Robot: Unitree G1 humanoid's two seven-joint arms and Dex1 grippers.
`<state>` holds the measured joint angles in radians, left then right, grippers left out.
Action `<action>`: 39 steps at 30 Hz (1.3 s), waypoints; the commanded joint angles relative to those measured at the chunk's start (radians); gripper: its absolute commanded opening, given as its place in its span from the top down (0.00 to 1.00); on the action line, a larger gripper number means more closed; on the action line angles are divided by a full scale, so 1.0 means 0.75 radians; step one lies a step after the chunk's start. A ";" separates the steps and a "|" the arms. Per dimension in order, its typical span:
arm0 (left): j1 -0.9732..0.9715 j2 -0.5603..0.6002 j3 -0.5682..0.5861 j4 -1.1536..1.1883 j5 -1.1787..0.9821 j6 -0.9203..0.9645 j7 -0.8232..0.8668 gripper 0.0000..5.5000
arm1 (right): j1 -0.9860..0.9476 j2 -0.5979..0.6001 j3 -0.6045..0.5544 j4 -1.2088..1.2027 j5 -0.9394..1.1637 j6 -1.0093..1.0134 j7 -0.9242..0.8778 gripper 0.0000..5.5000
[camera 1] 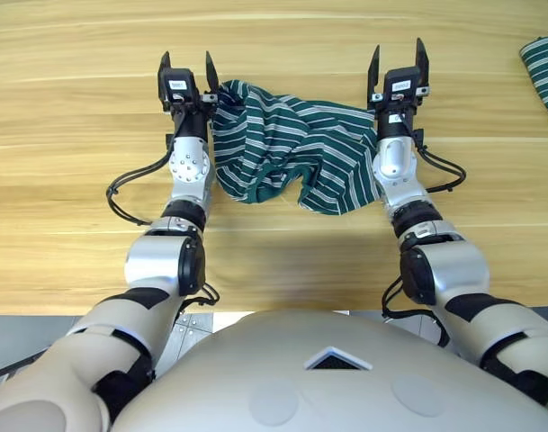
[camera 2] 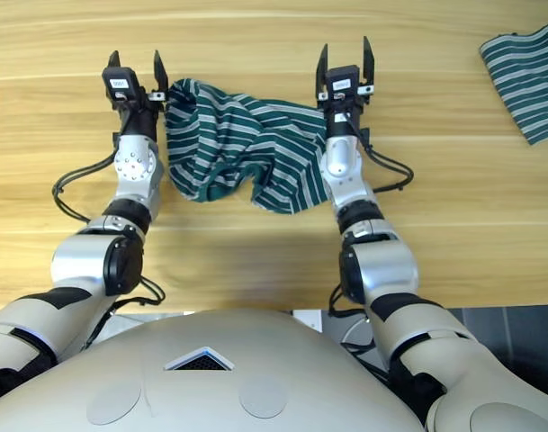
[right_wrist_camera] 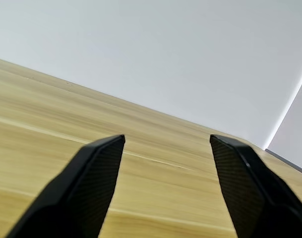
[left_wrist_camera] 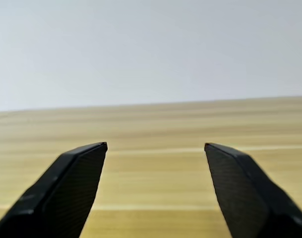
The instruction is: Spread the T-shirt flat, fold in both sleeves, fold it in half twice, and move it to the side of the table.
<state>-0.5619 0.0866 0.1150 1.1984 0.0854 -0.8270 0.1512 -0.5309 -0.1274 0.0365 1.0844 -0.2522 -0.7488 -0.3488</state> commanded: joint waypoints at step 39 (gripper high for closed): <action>0.843 0.864 -0.075 -1.068 0.399 -0.030 -0.900 0.33 | 1.099 -0.877 0.191 -1.382 -0.253 0.196 0.958 0.43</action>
<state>0.0820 0.7168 0.0886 0.4134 0.3416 -0.8636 -0.5482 0.2935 -0.7965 0.1595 0.0228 -0.4104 -0.6186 0.3626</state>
